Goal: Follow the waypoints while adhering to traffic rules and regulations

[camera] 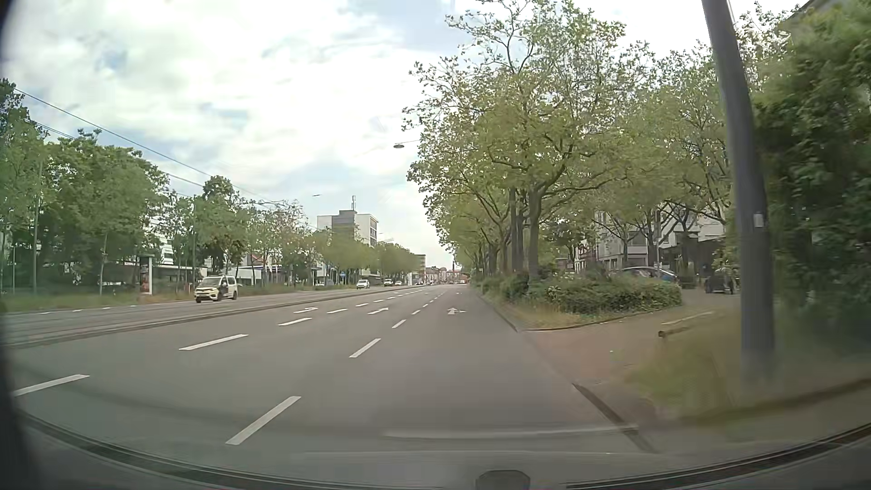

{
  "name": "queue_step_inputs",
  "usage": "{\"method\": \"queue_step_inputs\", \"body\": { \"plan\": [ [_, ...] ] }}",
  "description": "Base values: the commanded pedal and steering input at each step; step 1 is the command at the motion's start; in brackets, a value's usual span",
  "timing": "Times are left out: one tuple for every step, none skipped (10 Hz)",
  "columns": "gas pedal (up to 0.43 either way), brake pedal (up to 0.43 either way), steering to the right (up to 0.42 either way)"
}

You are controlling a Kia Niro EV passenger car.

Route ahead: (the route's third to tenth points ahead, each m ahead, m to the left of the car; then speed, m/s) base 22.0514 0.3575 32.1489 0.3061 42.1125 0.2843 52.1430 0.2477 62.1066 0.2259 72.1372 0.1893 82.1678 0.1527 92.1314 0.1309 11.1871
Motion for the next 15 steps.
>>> {"method": "queue_step_inputs", "body": {
  "plan": [
    [0.098,0.030,-0.002],
    [0.098,0.030,-0.002],
    [0.098,0.030,-0.002],
    [0.098,0.030,-0.002],
    [0.098,0.030,-0.002],
    [0.098,0.030,-0.002],
    [0.098,0.030,-0.002],
    [0.098,0.030,-0.002],
    [0.098,0.030,-0.002],
    [0.098,0.030,-0.002],
    [0.098,0.030,-0.002],
    [0.098,0.030,-0.002],
    [0.098,0.030,-0.001],
    [0.098,0.030,0.000],
    [0.098,0.030,0.001]
  ]
}}
